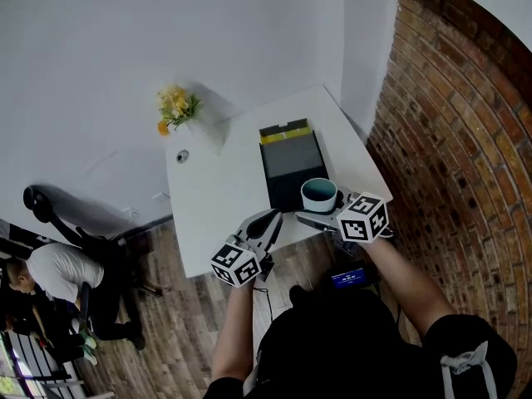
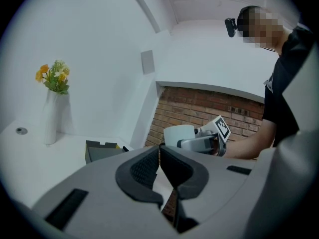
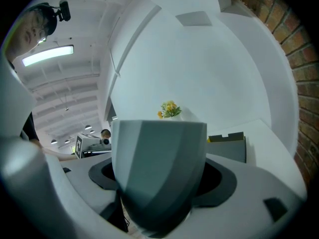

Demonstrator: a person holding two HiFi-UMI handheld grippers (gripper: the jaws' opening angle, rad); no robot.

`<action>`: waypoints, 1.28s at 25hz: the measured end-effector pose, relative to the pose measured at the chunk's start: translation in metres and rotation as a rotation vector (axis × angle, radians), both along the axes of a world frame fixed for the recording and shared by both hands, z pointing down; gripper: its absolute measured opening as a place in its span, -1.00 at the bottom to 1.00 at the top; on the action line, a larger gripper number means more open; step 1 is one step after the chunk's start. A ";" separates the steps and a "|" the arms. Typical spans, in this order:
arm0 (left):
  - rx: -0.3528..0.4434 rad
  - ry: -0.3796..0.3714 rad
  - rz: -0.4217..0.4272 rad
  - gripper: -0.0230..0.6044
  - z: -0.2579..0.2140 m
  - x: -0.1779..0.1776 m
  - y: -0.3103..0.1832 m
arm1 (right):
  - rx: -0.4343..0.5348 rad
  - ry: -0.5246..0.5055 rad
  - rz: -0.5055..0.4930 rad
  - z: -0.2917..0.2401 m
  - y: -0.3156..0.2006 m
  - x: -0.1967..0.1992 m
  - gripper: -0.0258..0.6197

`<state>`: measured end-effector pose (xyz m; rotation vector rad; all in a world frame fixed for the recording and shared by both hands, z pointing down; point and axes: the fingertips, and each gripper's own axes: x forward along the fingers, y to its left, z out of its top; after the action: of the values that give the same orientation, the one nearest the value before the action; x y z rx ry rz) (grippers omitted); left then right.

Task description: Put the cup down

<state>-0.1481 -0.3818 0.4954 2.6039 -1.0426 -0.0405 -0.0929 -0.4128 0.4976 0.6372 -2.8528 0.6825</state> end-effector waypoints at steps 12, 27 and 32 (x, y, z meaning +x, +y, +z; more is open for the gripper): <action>-0.015 0.015 -0.041 -0.87 0.002 -0.012 -0.004 | -0.045 0.005 -0.041 0.014 -0.013 -0.011 0.27; -0.052 0.030 -0.114 -0.87 0.009 -0.044 -0.013 | -0.080 0.041 0.052 0.065 -0.102 -0.070 0.27; -0.058 0.027 -0.141 -0.87 0.013 -0.060 -0.010 | -0.018 0.099 0.057 0.078 -0.122 -0.093 0.27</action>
<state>-0.2085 -0.3917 0.5080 2.4677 -1.1973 -0.0780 -0.1862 -0.5345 0.5755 0.7312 -2.7451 0.6645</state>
